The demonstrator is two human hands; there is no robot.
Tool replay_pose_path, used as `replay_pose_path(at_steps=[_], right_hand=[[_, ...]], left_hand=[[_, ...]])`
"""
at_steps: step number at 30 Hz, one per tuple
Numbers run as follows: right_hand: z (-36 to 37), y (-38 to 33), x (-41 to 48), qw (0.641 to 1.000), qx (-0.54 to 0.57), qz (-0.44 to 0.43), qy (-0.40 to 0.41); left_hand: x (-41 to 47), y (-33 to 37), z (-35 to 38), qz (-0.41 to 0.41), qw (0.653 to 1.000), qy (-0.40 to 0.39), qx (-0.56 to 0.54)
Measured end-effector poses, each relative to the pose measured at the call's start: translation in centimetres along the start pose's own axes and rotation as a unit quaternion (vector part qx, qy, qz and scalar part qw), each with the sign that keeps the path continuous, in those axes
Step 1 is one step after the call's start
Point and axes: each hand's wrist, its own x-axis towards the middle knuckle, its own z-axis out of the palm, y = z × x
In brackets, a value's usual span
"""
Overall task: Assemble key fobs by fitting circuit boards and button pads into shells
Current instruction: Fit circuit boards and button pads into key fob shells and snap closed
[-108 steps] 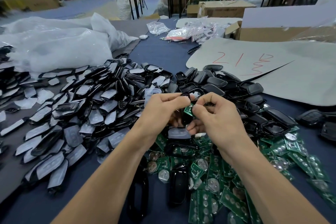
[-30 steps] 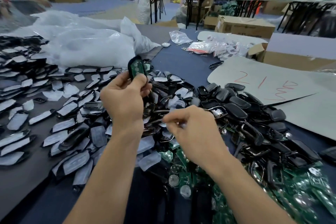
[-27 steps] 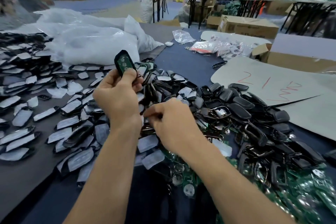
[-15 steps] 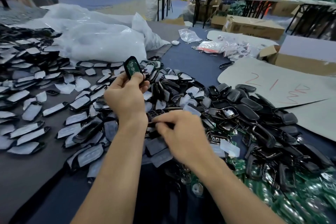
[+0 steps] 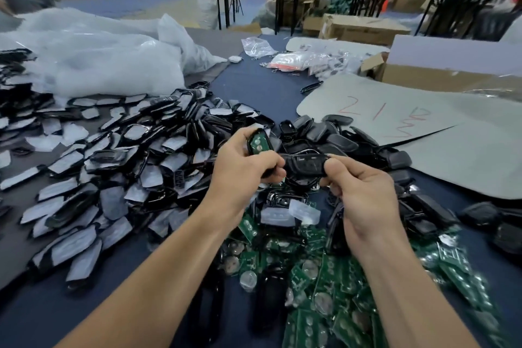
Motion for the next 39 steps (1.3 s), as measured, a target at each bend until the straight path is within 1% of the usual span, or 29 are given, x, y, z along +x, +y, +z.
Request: replay_pose_path(at_steps=[3,6,10,12,14,16,20,22,24,27,29,31,33,35,37,39], right_hand=[[0.2,0.3,0.2,1.000,0.024,-0.004,-0.018],[0.4,0.5,0.4,0.999,0.042,0.001,-0.026],[0.2,0.9,0.8,0.999,0.040,0.006,-0.026],[0.2,1.0,0.9,0.999,0.040,0.004,-0.028],[0.3,1.1,1.1,0.999,0.037,0.002,-0.029],[0.2,1.2,1.1,0.999,0.029,0.000,-0.032],[0.0,1.2,1.0,0.998,0.010,0.003,-0.060],[0.1,1.1,0.9,0.997,0.011,0.009,-0.069],[0.3,1.1,0.6,0.997,0.036,0.026,-0.063],[0.7,1.3,-0.2,0.988,0.091,0.089,-0.089],[1.0,1.5,-0.7,0.979,0.110,0.117,-0.124],[1.3,1.6,-0.9,0.973,0.129,0.125,-0.144],[1.4,1.6,-0.9,0.971,0.145,0.132,-0.139],[1.4,1.7,-0.8,0.969,0.160,0.137,-0.126],[1.4,1.7,-0.7,0.968,0.170,0.145,-0.116],[1.4,1.6,-0.5,0.965,0.182,0.152,-0.107]], left_hand=[[-0.4,0.1,0.2,-0.026,0.997,-0.038,0.068],[-0.5,0.1,-0.3,-0.046,0.992,-0.040,0.115],[-0.7,0.4,-0.3,-0.013,0.996,-0.042,0.083],[-0.7,0.5,-0.5,0.001,0.996,-0.060,0.071],[-0.7,0.4,-0.5,0.007,0.993,-0.082,0.080],[-0.8,0.3,-0.4,0.020,0.991,-0.089,0.100],[-0.6,-0.1,-0.1,0.040,0.985,-0.068,0.156],[-0.6,-0.3,-0.1,0.043,0.985,-0.060,0.158],[-0.5,-0.4,0.0,0.053,0.986,-0.029,0.158],[-0.4,-0.7,0.2,0.104,0.973,0.053,0.201],[-0.6,-0.7,0.2,0.156,0.953,0.069,0.250],[-1.0,-0.7,0.4,0.191,0.941,0.043,0.275],[-1.4,-0.9,0.6,0.197,0.939,0.013,0.280],[-1.4,-1.2,0.8,0.205,0.935,0.000,0.288],[-1.3,-1.3,0.8,0.200,0.934,-0.015,0.295],[-1.3,-1.3,0.8,0.176,0.940,-0.047,0.289]])
